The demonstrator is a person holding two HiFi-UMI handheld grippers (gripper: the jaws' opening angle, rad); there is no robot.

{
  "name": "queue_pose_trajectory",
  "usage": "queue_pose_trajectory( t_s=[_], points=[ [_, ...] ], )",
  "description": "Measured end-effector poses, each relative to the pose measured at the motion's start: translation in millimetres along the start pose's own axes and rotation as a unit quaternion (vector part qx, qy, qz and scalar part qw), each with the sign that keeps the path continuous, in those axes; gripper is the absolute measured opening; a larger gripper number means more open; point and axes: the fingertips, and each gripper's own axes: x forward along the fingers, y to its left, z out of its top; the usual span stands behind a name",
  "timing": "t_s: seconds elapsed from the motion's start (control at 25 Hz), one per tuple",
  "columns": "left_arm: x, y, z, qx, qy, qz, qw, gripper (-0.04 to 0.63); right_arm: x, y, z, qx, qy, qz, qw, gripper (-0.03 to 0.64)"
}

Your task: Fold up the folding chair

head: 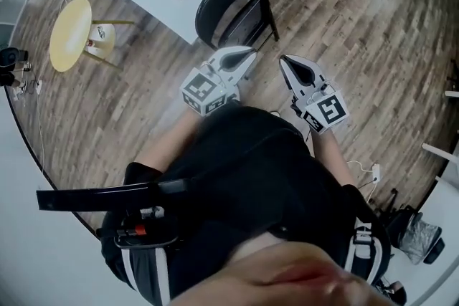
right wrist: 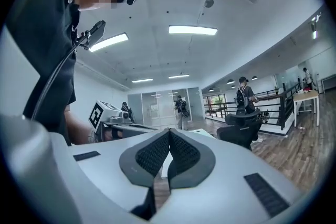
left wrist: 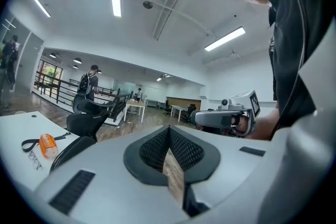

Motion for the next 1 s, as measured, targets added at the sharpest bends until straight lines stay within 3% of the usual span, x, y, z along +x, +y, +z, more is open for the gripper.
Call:
queue_pose_trajectory(
  t_s=[0.32, 1.0],
  points=[
    [-16, 9, -3, -0.007, -0.004, 0.016, 0.9998, 0.005, 22, 15, 6, -0.025, -0.002, 0.026, 0.999, 0.009],
    [-28, 9, -1, -0.014, -0.008, 0.017, 0.9997, 0.005, 32, 30, -2, -0.023, 0.001, 0.029, 0.999, 0.009]
  ],
)
